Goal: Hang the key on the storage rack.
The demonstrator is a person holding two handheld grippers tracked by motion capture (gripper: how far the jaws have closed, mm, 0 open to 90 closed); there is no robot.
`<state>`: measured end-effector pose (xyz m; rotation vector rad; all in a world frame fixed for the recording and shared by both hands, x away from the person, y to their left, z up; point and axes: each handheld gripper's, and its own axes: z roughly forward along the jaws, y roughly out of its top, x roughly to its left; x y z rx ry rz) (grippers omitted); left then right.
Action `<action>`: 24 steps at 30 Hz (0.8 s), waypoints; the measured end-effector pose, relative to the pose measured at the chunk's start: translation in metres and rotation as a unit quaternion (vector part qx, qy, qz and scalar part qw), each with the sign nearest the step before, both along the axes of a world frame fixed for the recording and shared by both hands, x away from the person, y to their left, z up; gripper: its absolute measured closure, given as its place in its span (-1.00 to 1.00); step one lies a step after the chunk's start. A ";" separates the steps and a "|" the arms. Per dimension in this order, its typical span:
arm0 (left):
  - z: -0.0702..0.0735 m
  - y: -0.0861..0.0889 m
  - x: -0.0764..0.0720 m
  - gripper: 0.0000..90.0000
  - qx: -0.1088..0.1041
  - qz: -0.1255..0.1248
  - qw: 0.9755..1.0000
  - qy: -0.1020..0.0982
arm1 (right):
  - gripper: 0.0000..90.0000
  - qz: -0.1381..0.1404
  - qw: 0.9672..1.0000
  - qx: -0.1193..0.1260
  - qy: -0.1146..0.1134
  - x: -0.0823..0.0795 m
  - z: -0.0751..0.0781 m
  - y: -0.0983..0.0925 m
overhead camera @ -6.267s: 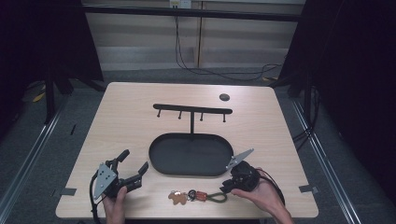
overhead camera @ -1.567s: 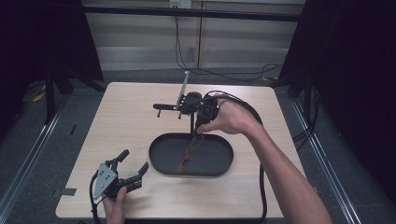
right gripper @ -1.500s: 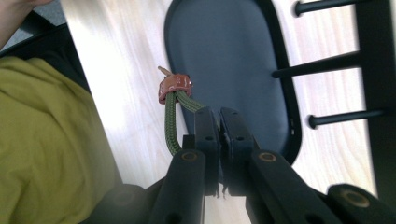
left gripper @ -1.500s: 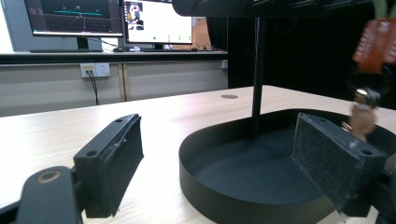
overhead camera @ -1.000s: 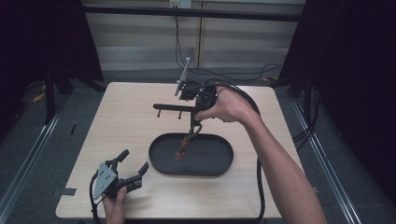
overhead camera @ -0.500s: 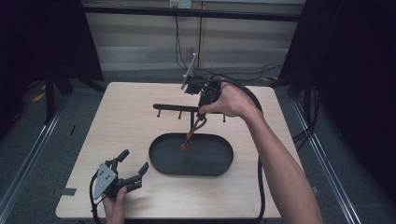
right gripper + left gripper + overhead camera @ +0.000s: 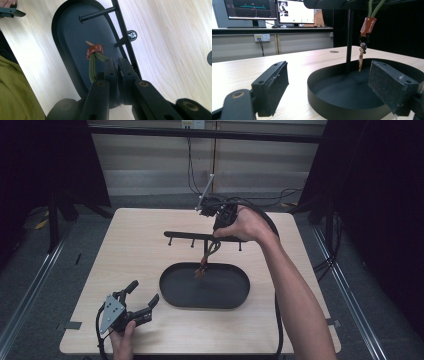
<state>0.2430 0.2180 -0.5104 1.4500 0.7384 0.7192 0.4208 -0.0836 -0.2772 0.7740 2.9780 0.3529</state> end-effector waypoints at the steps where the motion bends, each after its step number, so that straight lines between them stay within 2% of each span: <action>1: 0.000 0.000 0.000 -0.64 0.000 -0.001 1.000 0.000 | 0.92 -0.001 1.000 0.001 0.000 0.001 0.000 -0.001; 15: 0.000 0.000 0.000 -0.64 0.001 -0.001 1.000 0.000 | 0.88 0.003 1.000 0.006 -0.001 0.003 -0.002 0.001; 24: 0.000 0.000 0.000 -0.64 0.001 -0.001 1.000 0.000 | 0.83 -0.012 1.000 0.014 -0.004 0.004 -0.004 -0.001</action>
